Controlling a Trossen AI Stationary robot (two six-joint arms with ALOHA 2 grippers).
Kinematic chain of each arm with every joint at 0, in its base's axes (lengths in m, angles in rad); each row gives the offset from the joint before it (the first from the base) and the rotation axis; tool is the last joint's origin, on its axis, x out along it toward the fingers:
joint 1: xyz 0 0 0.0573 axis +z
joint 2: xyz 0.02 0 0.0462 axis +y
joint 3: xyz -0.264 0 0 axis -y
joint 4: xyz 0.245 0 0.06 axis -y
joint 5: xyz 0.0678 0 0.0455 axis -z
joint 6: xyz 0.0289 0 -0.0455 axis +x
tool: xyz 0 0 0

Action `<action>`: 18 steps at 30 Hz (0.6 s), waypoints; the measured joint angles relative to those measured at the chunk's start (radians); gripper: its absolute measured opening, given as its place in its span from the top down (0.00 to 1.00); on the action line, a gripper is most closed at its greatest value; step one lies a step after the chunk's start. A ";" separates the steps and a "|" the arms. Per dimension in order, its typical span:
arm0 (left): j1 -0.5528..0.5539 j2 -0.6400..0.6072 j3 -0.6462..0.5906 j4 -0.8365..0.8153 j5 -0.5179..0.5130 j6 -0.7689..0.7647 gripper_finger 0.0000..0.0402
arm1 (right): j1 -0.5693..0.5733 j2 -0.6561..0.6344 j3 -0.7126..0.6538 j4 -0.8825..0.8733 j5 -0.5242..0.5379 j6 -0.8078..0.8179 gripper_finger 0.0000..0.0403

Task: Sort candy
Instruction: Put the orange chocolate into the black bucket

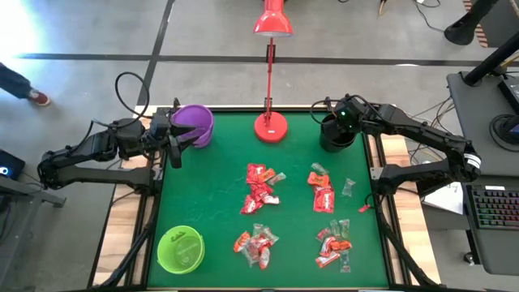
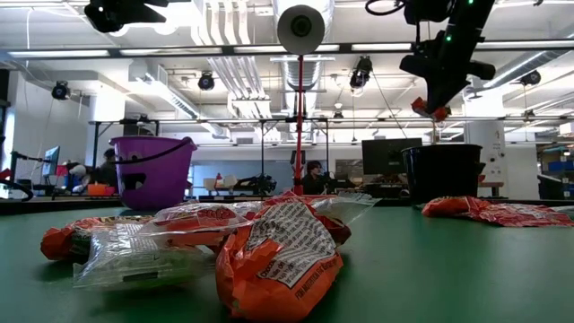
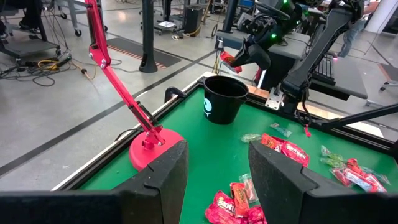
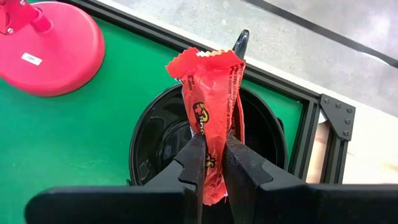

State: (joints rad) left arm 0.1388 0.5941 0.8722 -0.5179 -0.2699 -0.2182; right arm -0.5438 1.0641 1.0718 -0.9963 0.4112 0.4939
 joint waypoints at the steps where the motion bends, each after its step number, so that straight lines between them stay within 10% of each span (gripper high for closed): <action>1: 0.000 0.000 0.000 0.000 0.000 0.000 0.62 | 0.000 0.000 0.000 -0.002 0.001 0.007 0.90; 18: 0.000 0.000 0.000 0.001 0.000 0.000 0.62 | 0.000 0.032 -0.001 0.007 0.023 0.003 0.90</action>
State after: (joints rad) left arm 0.1388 0.5941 0.8722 -0.5171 -0.2700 -0.2180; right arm -0.5438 1.0960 1.0710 -0.9894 0.4347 0.4968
